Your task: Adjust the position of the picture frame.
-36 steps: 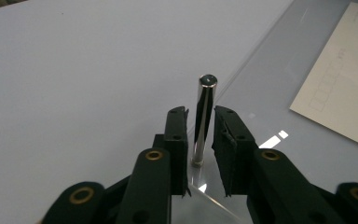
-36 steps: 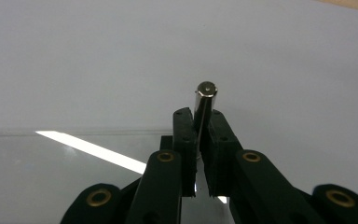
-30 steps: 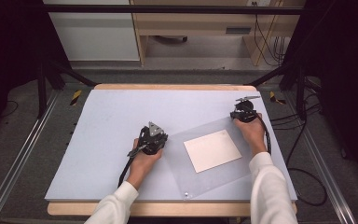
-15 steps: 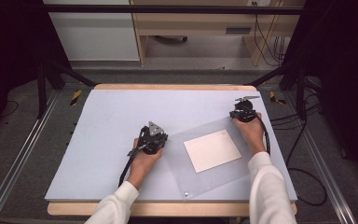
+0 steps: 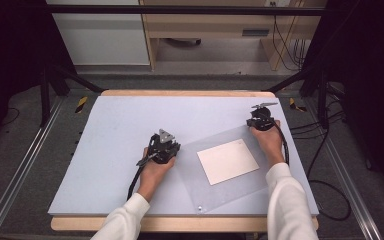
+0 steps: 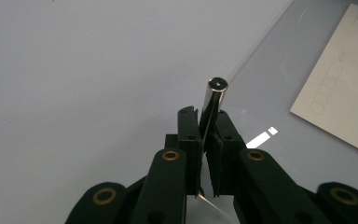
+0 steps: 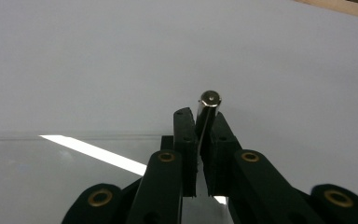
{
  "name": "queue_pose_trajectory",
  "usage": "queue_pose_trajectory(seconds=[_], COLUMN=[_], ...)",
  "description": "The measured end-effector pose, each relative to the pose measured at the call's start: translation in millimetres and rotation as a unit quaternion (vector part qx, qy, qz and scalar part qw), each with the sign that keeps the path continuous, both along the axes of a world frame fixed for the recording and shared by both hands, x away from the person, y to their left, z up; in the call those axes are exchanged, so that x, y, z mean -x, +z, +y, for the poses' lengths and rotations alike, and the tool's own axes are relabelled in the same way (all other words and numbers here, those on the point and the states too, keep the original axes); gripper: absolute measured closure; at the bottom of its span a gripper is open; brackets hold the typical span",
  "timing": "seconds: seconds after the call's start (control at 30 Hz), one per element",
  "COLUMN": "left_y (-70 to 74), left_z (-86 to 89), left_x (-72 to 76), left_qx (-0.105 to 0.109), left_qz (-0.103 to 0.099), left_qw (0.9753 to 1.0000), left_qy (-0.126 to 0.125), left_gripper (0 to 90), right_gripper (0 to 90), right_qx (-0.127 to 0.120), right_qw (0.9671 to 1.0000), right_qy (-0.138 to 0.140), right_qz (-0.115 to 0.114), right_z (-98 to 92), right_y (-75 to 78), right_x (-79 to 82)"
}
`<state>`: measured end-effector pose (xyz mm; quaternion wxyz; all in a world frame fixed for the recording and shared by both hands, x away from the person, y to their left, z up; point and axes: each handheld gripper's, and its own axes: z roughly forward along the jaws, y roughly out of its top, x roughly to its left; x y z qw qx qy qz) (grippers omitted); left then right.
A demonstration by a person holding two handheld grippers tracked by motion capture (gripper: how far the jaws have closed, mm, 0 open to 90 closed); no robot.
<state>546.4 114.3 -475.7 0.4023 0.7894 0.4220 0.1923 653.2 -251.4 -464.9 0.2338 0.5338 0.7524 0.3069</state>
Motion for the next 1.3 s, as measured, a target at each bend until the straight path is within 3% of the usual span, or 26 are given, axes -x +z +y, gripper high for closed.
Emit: queue_pose_trajectory(seconds=[0.1,0.13,0.27,0.53,0.8,0.93,1.07,1.3], left_y=[1.1,2.0,6.0,25.1,48.4,60.3,69.4,77.6], left_z=[3.0,4.4,5.1,14.2,39.1,57.3,73.8,93.2], left_x=[-2.8,-4.0,-4.5,-2.1,3.7,3.3,4.0,-0.2], left_qx=[0.013,0.028,0.025,0.017,0.009,0.009,-0.007,-0.003], left_qz=[0.013,0.023,0.025,0.018,0.014,0.016,0.012,0.014], left_qw=[0.9998,0.9993,0.9993,0.9995,0.9996,0.9992,0.9986,0.9985], left_qy=[-0.009,-0.008,-0.016,-0.021,-0.022,-0.037,-0.051,-0.053], left_gripper=[83.2,82.7,82.4,81.6,81.3,80.9,81.0,80.6], right_gripper=[85.3,85.3,85.4,85.4,85.4,85.4,85.4,85.4], right_qx=[0.005,0.006,0.008,0.023,0.034,0.038,0.042,0.039], right_qw=[1.0000,0.9999,0.9999,0.9995,0.9988,0.9986,0.9983,0.9982], right_qy=[0.001,0.003,0.003,0.017,0.032,0.034,0.039,0.044], right_qz=[0.003,0.009,0.013,0.012,0.016,0.012,0.008,0.002], right_z=[0.3,-0.3,-1.0,5.2,27.7,45.4,55.7,71.2], right_y=[2.6,4.2,8.1,33.8,59.6,73.6,80.4,86.2], right_x=[0.6,1.3,2.9,6.5,16.5,28.4,36.9,49.4])
